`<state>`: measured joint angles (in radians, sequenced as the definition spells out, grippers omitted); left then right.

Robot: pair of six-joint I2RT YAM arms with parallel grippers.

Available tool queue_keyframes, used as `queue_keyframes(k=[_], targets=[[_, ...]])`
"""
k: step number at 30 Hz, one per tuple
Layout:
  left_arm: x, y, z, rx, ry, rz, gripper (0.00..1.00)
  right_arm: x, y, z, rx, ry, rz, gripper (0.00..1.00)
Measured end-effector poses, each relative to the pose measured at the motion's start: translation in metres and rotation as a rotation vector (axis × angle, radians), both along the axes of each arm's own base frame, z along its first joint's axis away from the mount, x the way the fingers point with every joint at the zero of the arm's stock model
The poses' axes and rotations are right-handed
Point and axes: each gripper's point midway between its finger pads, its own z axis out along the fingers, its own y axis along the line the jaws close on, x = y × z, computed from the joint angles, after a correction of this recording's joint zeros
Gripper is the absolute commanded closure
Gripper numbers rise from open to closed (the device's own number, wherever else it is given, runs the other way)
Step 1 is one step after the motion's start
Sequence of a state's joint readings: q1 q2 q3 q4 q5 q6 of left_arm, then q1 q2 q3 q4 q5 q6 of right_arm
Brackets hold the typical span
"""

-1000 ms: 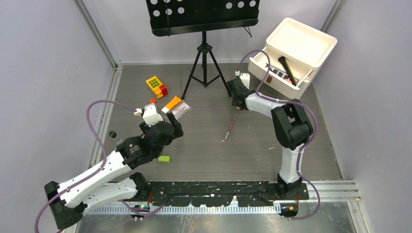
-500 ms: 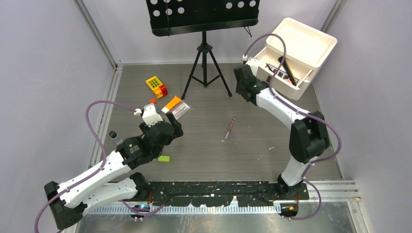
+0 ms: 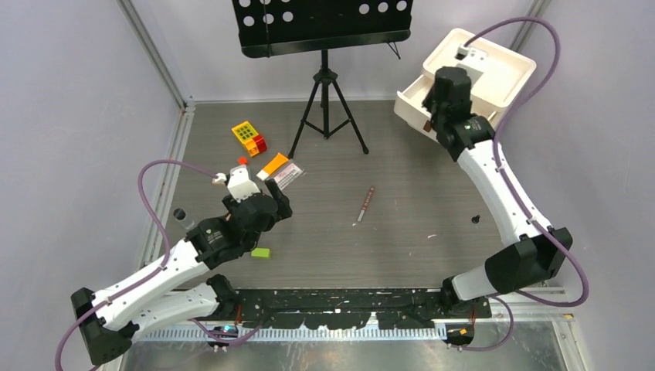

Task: Organize the makeup
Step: Place the makeup tool in the drawer.

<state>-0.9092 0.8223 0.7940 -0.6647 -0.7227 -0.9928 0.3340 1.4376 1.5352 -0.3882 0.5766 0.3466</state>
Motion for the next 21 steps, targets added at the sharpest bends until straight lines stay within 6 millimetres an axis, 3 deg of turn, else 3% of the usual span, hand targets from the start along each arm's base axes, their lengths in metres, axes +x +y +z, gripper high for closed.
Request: queue_keyframes(k=[3, 7, 11, 16, 21], targets=[[0.0, -0.001, 0.0, -0.003, 0.003, -0.004, 0.12, 0.012, -0.041, -0.013, 0.014, 0.027, -0.088, 0.62], [-0.001, -0.001, 0.0, -0.006, 0.005, -0.006, 0.12, 0.03, -0.069, -0.04, 0.029, 0.086, -0.136, 0.41], [-0.002, 0.0, 0.004, -0.02, -0.007, -0.005, 0.12, 0.048, -0.07, -0.059, 0.025, 0.13, -0.129, 0.33], [-0.003, 0.001, 0.008, -0.034, -0.017, -0.004, 0.12, 0.054, -0.072, -0.055, 0.019, 0.125, -0.133, 0.32], [-0.002, 0.001, 0.006, -0.027, -0.012, -0.005, 0.12, 0.053, -0.067, -0.048, 0.033, 0.112, -0.103, 0.42]])
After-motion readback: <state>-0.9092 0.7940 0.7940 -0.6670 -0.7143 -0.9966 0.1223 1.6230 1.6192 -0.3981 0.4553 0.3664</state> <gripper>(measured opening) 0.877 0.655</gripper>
